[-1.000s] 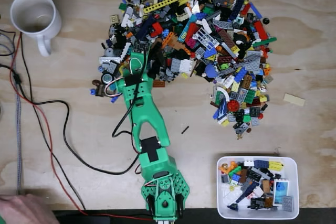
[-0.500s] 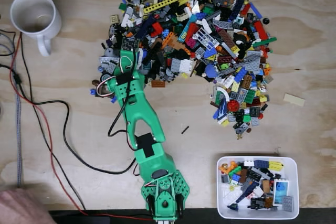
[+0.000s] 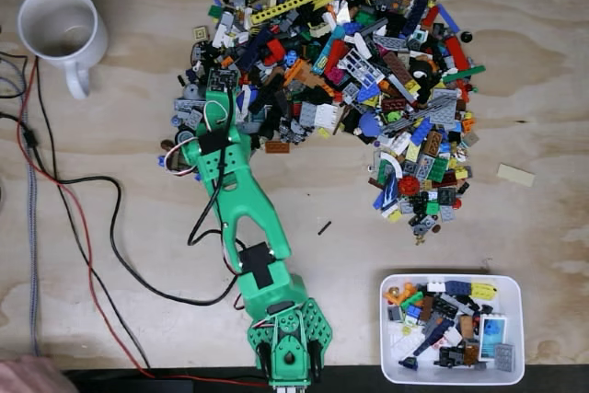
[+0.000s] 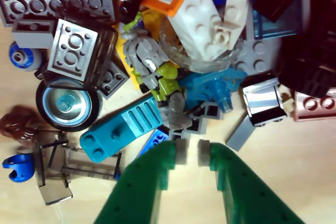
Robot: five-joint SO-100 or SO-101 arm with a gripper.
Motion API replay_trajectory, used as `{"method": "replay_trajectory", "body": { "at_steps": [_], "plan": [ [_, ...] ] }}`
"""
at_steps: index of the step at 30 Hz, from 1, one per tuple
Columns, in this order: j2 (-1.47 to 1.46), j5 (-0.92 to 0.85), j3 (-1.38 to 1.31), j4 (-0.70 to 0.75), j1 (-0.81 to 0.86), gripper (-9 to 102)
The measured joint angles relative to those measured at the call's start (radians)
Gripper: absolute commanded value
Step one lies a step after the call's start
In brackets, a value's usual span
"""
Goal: Find the closest Lego and put it in the bin.
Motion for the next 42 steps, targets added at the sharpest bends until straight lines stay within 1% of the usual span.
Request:
{"method": "replay_trajectory", "body": {
  "at_steps": [2, 5, 9, 16, 20, 24, 29, 36, 39, 42],
  "plan": [
    [0.040, -0.014, 0.002, 0.015, 0.005, 20],
    [0.054, -0.032, 0.002, 0.023, 0.025, 23],
    [0.026, -0.044, 0.000, 0.002, 0.025, 23],
    [-0.138, -0.041, -0.067, -0.044, 0.021, 22],
    [-0.176, -0.044, -0.075, -0.075, 0.000, 19],
    [-0.193, -0.054, -0.094, -0.084, 0.008, 12],
    [-0.193, -0.077, -0.103, -0.084, -0.006, 0],
    [-0.193, -0.078, -0.117, -0.078, -0.012, 0],
    [-0.178, -0.074, -0.117, -0.031, -0.012, 0],
    [-0.103, -0.069, -0.124, 0.044, 0.003, 0]
  ]
}}
